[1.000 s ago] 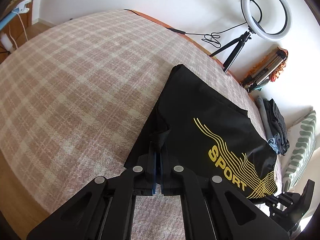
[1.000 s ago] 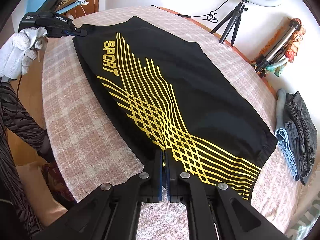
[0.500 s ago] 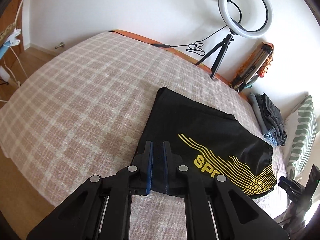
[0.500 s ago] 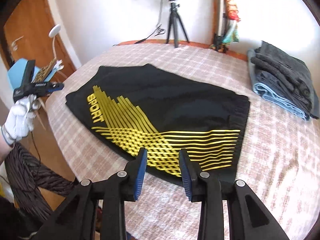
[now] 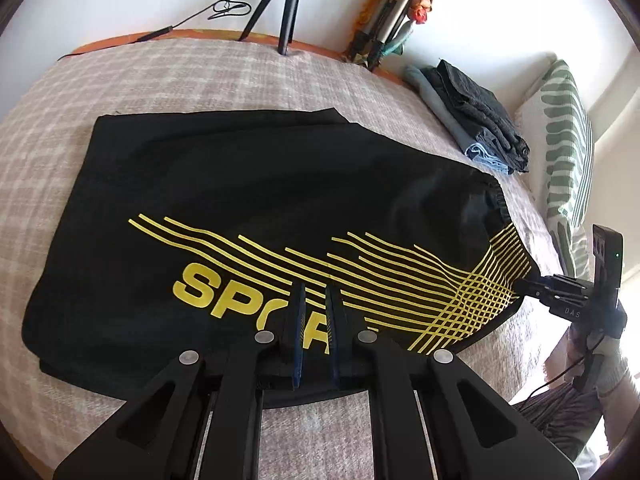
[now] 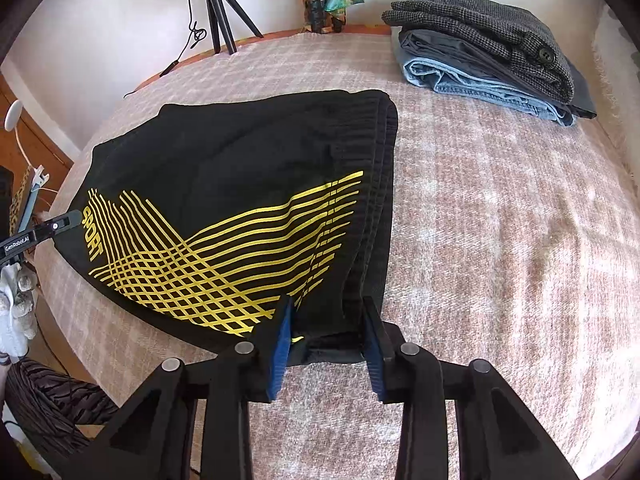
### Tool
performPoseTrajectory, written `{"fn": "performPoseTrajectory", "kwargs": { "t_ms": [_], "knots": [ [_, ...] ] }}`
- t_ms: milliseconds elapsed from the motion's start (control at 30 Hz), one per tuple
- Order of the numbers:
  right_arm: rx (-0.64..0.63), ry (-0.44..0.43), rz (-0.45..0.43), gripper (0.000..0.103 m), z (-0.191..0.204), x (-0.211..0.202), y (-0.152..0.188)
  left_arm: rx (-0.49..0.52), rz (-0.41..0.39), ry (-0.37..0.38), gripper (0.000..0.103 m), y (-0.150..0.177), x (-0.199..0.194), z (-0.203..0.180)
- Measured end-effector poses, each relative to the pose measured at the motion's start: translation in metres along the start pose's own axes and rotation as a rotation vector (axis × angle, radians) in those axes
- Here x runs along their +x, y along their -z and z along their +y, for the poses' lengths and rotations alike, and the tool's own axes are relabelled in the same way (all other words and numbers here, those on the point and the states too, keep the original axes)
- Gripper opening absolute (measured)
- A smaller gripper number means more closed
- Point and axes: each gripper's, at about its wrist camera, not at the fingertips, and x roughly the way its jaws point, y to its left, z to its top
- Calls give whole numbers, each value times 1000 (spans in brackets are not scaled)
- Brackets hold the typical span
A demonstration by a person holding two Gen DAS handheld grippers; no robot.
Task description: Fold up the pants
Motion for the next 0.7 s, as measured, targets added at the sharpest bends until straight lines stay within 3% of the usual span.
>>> {"fn": "performPoseTrajectory", "kwargs": {
  "t_ms": [100, 133, 167, 267, 333, 467, 600, 700],
  "knots": [
    [-6, 59, 22, 27, -3, 2, 3, 27, 23, 5, 8, 2, 10, -9],
    [-23, 77, 20, 33, -2, 2, 2, 36, 24, 2, 8, 2, 12, -12],
    [-39, 106, -3, 37, 0, -4, 1, 39, 23, 1, 8, 2, 13, -13],
    [-105, 161, -138, 38, 14, -33, -13, 37, 19, 2, 8, 1, 15, -13],
    [-171, 103, -198, 38, 29, -48, -33, 38, 22, -3, 8, 1, 18, -12],
    [-310, -59, -210, 38, 74, -47, -90, 41, 29, -4, 8, 2, 24, -12],
    [-408, -208, -139, 37, 127, -9, -148, 52, 19, -7, 8, 4, 24, -13],
    [-458, -239, -84, 36, 154, 25, -177, 54, 15, 0, 8, 5, 24, -12]
  ]
}}
